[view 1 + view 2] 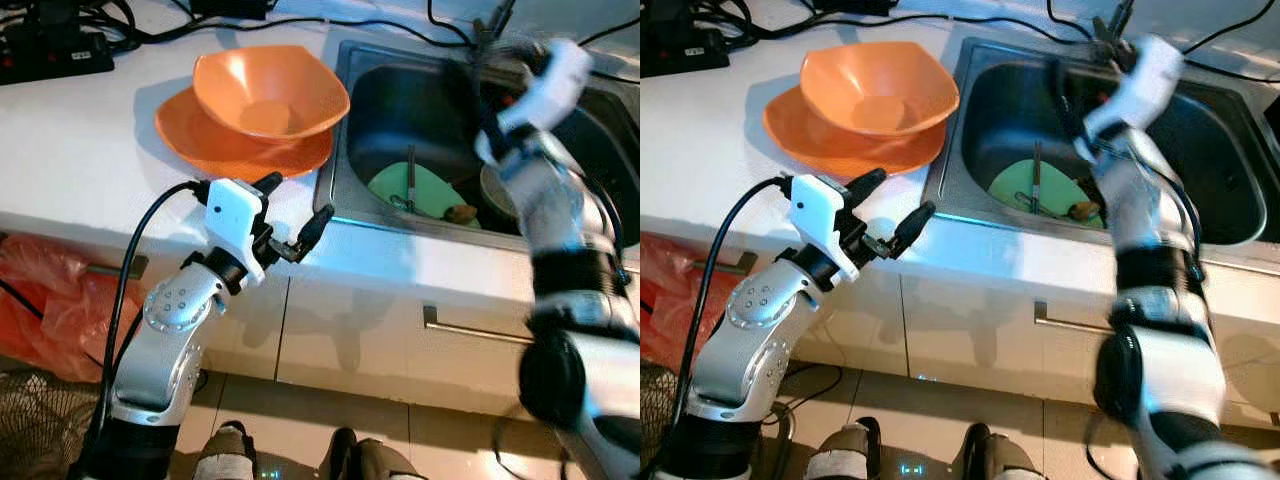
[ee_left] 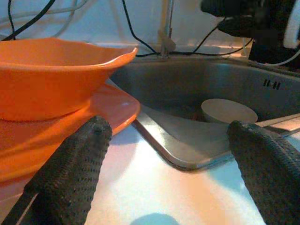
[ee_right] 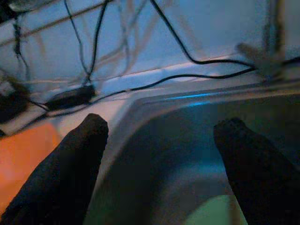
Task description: Kitchen organization
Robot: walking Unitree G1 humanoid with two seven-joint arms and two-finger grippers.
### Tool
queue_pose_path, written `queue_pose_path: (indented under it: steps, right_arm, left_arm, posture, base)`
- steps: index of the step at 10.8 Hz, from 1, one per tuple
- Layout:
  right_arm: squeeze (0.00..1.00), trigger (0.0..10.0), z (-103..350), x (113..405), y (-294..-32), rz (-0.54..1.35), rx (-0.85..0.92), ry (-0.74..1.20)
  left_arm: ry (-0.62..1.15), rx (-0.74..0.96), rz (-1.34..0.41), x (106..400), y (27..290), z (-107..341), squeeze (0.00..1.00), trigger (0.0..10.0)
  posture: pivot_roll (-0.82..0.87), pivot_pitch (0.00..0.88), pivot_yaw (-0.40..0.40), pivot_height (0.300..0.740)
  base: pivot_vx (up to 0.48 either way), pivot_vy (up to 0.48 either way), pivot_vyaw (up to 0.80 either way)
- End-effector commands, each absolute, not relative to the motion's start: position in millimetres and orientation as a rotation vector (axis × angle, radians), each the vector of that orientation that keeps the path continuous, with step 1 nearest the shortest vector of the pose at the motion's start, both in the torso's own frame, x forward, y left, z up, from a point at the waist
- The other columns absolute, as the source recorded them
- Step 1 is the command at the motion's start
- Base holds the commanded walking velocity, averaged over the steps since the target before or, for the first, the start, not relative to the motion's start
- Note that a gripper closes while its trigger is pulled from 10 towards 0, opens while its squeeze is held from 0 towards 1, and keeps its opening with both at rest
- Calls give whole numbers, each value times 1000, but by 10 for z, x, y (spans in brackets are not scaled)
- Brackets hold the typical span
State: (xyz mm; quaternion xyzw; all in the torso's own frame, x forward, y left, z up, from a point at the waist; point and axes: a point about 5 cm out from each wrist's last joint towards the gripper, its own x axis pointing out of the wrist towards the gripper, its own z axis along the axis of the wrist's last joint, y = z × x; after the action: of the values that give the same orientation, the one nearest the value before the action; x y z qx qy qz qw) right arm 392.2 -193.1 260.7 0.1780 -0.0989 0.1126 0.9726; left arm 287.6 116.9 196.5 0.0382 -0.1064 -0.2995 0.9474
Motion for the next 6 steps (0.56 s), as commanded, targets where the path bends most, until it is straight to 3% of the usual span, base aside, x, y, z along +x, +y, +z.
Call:
queue_pose_path:
  steps: [1,6]
  right_arm:
    - [0,10000,2624,3828,-2007,225,249,-268]
    - [0,10000,2490,3474,-2006,275,217,-392]
  left_arm:
    - [-170,73,-635,2877,1122,1862,0,10000]
    - [-179,66,-617,2894,1109,1853,0,10000]
  posture:
    - [192,205,-102,740]
    - [168,207,-94,740]
  base:
    - [0,0,0]
    - [0,0,0]
